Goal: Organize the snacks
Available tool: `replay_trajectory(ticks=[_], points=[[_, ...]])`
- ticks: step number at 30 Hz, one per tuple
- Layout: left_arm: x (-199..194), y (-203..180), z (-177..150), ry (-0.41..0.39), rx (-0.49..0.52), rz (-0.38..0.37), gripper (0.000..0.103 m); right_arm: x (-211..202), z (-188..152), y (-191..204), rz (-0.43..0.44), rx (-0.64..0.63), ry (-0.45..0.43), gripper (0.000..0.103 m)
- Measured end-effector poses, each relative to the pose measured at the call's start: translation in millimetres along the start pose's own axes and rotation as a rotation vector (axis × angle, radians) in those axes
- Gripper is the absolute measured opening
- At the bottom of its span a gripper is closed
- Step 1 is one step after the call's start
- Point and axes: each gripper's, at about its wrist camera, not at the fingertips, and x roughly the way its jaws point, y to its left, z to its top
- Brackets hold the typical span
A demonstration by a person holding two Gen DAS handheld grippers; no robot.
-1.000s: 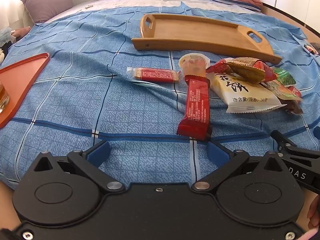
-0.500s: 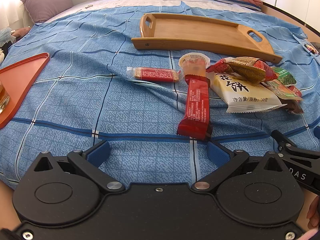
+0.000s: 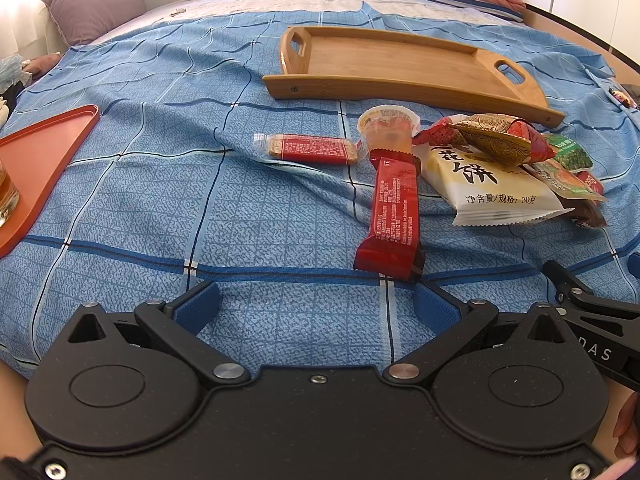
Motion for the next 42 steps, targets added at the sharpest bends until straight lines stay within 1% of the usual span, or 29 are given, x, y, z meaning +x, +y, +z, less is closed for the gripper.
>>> replay_trajectory(ticks=[37, 42], points=[[-0.6, 0.7, 0.1, 0.004, 0.0, 0.0, 0.103, -0.4, -0.9, -0.1, -0.001, 0.0, -0.003, 0.103], [-0.2, 2.2, 1.3, 0.014, 0.006, -0.004, 0.103, -5.1, -3.5, 6.3, -0.03, -0.018, -0.029, 0.103]])
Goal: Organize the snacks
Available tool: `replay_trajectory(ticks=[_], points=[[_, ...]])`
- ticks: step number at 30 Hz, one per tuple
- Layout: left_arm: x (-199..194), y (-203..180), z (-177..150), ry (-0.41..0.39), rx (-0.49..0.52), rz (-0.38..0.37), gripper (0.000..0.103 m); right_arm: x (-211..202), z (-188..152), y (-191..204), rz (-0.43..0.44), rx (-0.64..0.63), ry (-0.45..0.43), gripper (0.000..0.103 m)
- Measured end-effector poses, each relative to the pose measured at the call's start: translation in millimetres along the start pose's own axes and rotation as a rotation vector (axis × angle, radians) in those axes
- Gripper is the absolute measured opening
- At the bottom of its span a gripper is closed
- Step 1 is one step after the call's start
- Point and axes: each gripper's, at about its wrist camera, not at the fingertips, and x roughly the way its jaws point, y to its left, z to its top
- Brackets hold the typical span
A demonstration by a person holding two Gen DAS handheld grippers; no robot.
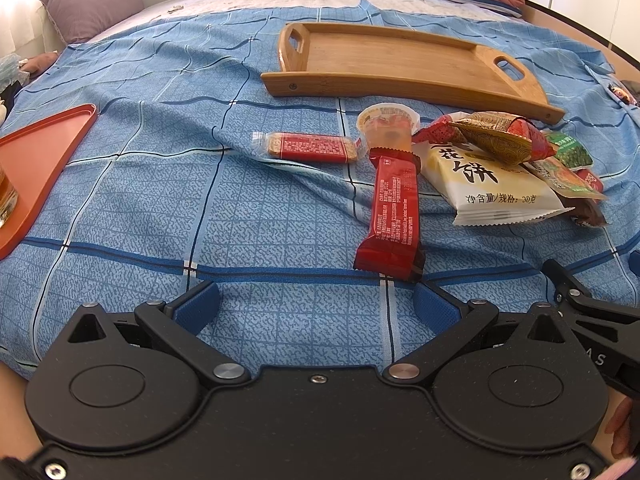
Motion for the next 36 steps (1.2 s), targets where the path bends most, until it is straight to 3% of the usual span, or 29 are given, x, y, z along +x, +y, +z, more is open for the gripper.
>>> replay_trajectory(ticks=[14, 19, 24, 27, 29, 36], points=[[5, -1, 4, 0.026, 0.017, -0.005, 0.103, 2, -5, 0, 0.004, -0.03, -0.052, 0.103], [6, -3, 4, 0.007, 0.073, -0.02, 0.103, 5, -7, -7, 0.039, -0.001, -0.054, 0.103], [6, -2, 3, -0.013, 0.053, -0.016, 0.103, 8, -19, -11, 0.069, 0.021, -0.134, 0.103], [3, -3, 4, -0.017, 0.042, -0.012, 0.103, 5, -13, -14, 0.088, 0.025, -0.125, 0.103], [-1, -3, 4, -0.025, 0.046, -0.025, 0.1, 1, -9, -21, 0.114, 0.059, -0.123, 0.103], [-25, -7, 7, -0.123, 0.068, -0.053, 0.071, -24, 1, -28, 0.131, 0.062, -0.218, 0.092]])
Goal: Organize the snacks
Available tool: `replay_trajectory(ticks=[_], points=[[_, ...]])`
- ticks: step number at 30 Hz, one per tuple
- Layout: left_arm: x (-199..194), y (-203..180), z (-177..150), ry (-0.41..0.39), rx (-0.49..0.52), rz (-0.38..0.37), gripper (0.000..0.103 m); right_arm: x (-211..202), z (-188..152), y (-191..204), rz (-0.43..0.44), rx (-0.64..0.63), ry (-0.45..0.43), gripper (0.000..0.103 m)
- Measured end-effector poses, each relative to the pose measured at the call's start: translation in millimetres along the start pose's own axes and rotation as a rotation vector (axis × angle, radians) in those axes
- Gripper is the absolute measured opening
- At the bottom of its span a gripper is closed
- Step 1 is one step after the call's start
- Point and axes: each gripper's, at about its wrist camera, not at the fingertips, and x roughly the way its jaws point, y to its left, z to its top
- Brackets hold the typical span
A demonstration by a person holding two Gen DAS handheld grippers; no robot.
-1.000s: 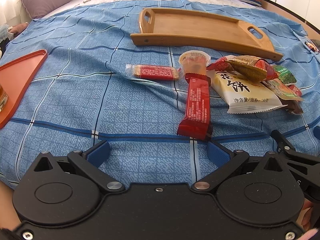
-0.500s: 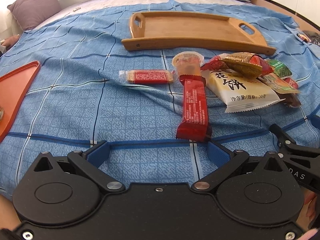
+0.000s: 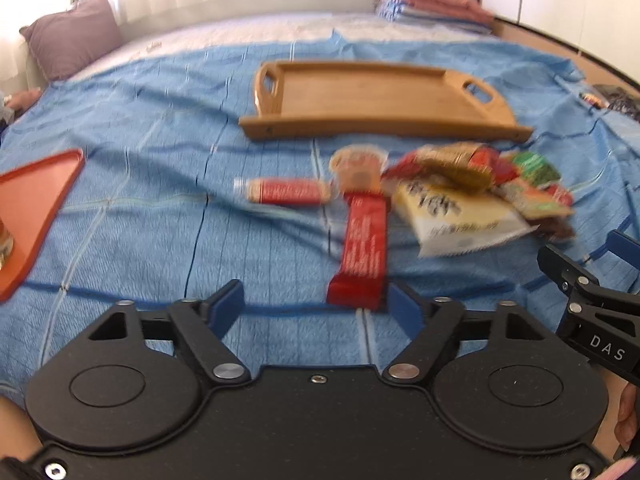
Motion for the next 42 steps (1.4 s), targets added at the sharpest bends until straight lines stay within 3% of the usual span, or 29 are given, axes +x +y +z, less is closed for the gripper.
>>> replay_trajectory(ticks=[5, 11, 20, 26, 35, 40, 42], points=[[-16, -6, 13, -0.116, 0.022, -0.028, 0.065, 3, 22, -5, -0.003, 0.018, -0.045, 0.083], [3, -12, 20, -0.077, 0.017, -0.06, 0.048, 32, 34, 2, 0.024, -0.036, 0.018, 0.066], [28, -6, 18, -0.007, -0.021, -0.068, 0.045, 63, 36, 13, 0.051, -0.068, 0.097, 0.066], [39, -4, 19, 0.013, -0.048, -0.083, 0.043, 86, 44, 15, 0.05, -0.068, 0.139, 0.074], [48, -1, 20, 0.016, -0.07, -0.094, 0.05, 119, 47, 0, 0.08, 0.065, 0.225, 0.077], [49, 2, 21, 0.009, -0.099, -0.096, 0.052, 125, 47, -5, 0.085, 0.089, 0.22, 0.077], [49, 2, 21, 0.006, -0.103, -0.095, 0.052, 122, 46, -4, 0.092, 0.081, 0.213, 0.072]])
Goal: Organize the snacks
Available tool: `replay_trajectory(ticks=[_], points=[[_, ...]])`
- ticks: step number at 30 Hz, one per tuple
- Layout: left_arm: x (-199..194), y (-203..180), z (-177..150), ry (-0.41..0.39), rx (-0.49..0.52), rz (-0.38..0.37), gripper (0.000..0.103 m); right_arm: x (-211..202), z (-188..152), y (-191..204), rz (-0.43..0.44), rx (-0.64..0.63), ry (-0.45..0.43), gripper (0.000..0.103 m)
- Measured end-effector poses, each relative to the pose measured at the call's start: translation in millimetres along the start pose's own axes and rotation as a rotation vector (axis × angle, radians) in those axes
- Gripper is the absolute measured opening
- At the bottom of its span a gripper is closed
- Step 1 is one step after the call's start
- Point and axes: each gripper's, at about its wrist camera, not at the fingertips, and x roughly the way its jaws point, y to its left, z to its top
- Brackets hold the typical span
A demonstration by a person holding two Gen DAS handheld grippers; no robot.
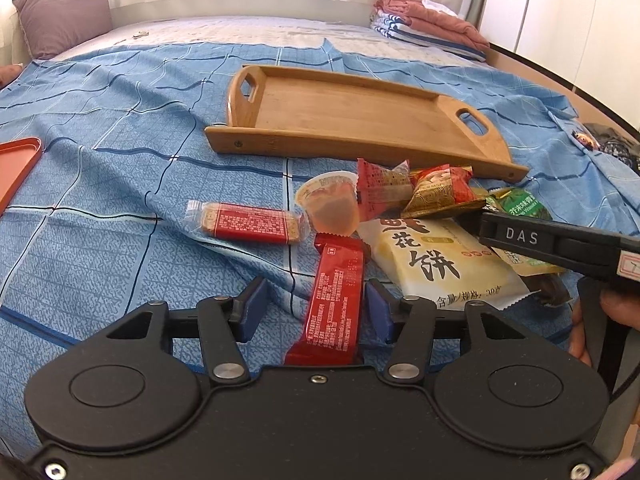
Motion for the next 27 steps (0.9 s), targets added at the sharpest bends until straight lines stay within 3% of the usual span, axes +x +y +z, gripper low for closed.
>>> replay_trajectory(ticks=[2, 4, 12, 14, 18, 20, 22, 23, 27], points=[[0, 0, 0, -0.002, 0.0, 0.003, 0.049, -2, -1, 3, 0.002, -0.014, -0.005, 0.067], [-1, -1, 1, -0.009, 0.008, 0.014, 0.026, -6, -3, 5, -0.001, -0.021, -0.011, 0.066], [-12, 2, 5, -0.034, -0.006, 0.005, 0.024, -32, 2, 11, 0.0, -0.045, -0.076, 0.066], [-18, 1, 7, -0.047, -0.001, 0.002, 0.024, -37, 6, 12, -0.007, -0.049, -0.087, 0.04], [-27, -2, 14, -0.072, 0.005, -0.005, 0.024, -40, 13, 9, -0.012, -0.051, -0.089, 0.038], [-31, -3, 17, -0.088, 0.012, -0.005, 0.024, -40, 13, 10, -0.019, -0.064, -0.091, 0.039], [-33, -4, 19, -0.097, 0.011, -0.002, 0.024, -39, 9, 12, -0.018, -0.084, -0.075, 0.058], [-34, -4, 19, -0.1, 0.01, 0.0, 0.024, -38, 7, 13, -0.016, -0.094, -0.064, 0.063], [-34, -4, 18, -0.089, 0.006, 0.003, 0.024, -29, -3, 19, -0.032, -0.136, -0.016, 0.073]])
